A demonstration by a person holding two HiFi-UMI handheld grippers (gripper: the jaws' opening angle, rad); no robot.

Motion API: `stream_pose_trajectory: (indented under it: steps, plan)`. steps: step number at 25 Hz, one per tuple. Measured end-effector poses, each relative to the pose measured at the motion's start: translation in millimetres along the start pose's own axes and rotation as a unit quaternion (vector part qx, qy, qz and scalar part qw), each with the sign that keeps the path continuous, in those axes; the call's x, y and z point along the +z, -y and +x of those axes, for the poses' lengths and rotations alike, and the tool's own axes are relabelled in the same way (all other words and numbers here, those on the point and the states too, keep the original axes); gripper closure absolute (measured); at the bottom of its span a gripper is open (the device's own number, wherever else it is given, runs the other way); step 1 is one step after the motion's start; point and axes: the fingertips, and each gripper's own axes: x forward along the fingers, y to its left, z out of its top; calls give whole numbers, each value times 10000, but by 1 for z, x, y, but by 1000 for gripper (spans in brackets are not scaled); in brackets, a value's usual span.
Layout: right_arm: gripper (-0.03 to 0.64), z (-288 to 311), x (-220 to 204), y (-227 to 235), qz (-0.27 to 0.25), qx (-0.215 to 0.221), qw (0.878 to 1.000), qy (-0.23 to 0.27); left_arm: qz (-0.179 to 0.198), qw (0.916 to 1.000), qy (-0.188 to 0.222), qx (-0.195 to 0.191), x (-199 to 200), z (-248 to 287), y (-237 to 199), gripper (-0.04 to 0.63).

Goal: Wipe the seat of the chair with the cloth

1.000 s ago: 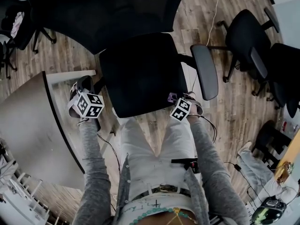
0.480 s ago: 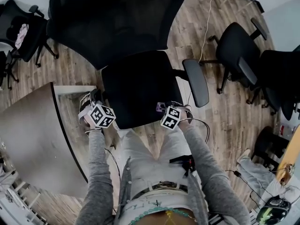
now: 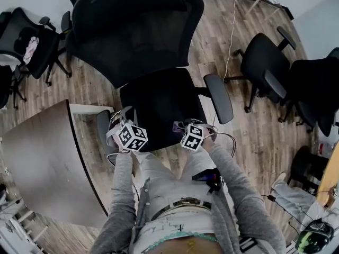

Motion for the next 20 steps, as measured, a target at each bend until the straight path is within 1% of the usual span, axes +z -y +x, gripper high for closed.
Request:
stream_pose_trajectory:
  steps: [2,5,9,12,15,20]
  plan:
    - [566,-8,10,2,-38,-33,9999,130,-94,9999,77,-34,8,-7,2,597]
    - [566,-22,26,3,-92,-54,9995,308,-93,9997,194,-96,22,-17,9,597]
    - [566,-45,46,1,-91,-112,9983,573,-185,9986,404,-270,41,-35,23,597]
    - [566,-61,60,4,-77,-249,9968,751,-226,9975,500,-440,51,-47,34,597]
    - [566,-75,71,7,18,-310,9954,909,-305,9960,634,-552,64,-57,41,597]
    - [566,-100,86,7,79,-448,9921,1173,-328,9940,870,-580,85,-76,46,597]
